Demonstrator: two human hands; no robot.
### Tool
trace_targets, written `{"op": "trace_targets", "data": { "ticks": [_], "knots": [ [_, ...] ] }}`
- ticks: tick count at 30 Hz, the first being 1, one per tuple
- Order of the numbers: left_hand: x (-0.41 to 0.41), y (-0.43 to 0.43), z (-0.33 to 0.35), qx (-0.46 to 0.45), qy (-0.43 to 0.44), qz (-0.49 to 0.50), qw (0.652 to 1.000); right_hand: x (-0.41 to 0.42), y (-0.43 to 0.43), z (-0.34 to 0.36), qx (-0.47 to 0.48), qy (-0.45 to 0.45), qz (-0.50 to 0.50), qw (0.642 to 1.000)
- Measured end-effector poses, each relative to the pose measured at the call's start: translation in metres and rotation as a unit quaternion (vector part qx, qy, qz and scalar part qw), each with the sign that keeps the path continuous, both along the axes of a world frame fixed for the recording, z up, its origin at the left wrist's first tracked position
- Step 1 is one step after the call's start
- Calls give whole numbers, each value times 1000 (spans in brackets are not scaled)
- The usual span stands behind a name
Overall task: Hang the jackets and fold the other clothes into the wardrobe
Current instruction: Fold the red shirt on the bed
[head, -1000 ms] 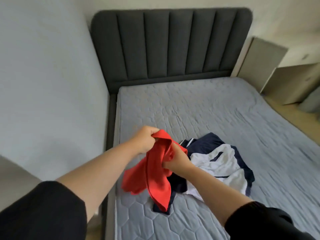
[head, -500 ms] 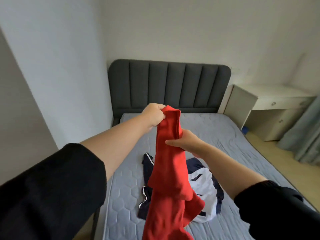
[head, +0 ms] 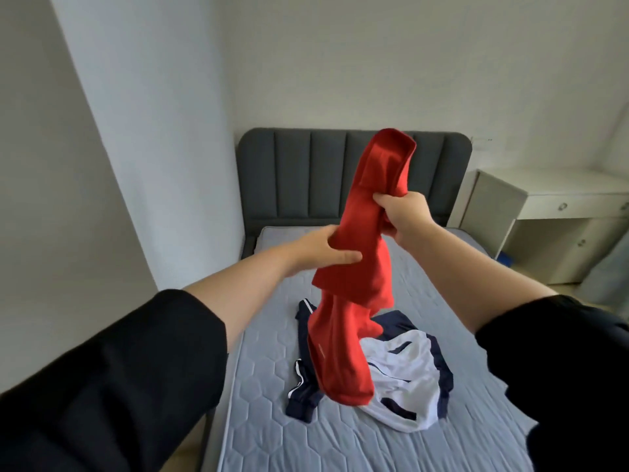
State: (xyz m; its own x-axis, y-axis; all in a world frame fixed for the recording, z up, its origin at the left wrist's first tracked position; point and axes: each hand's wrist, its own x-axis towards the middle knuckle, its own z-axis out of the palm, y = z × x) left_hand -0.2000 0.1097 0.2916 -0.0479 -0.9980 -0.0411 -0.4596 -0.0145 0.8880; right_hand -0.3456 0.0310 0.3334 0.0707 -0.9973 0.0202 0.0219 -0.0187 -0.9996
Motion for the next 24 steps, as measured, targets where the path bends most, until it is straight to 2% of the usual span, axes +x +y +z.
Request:
{"op": "trace_targets", "data": {
  "ticks": [3,5,7,9,14,16,18,20,22,24],
  "knots": [
    [-13,-2,-20,-65,-56,85,993,6,2,1,9,-32,-1,999],
    [-9,-4,-19,-125,-176,151,965,6,2,-1,-5,-22,7,1000],
    [5,-6,-13,-144,-293,159,932,3,0,-6,-38,44,0,998],
    [22,-5,-4,-130,-336,179,916,-4,-5,-13,-60,123,-13,991],
    [51,-6,2,-109,-301,299,899,-12,-12,-31,-89,252,-17,963],
    [66,-4,5,-78,-281,360,886,-16,-18,-35,-86,259,-53,961],
    [85,2,7,-18,-267,397,878,-23,-25,-39,-37,249,-57,966],
    [100,14,6,83,-266,374,885,-30,-27,-44,17,304,-12,952],
    [108,26,3,182,-253,338,888,-35,-27,-48,13,327,-20,945],
    [117,27,-1,155,-202,370,894,-32,-32,-52,-36,309,-65,948]
  ]
}}
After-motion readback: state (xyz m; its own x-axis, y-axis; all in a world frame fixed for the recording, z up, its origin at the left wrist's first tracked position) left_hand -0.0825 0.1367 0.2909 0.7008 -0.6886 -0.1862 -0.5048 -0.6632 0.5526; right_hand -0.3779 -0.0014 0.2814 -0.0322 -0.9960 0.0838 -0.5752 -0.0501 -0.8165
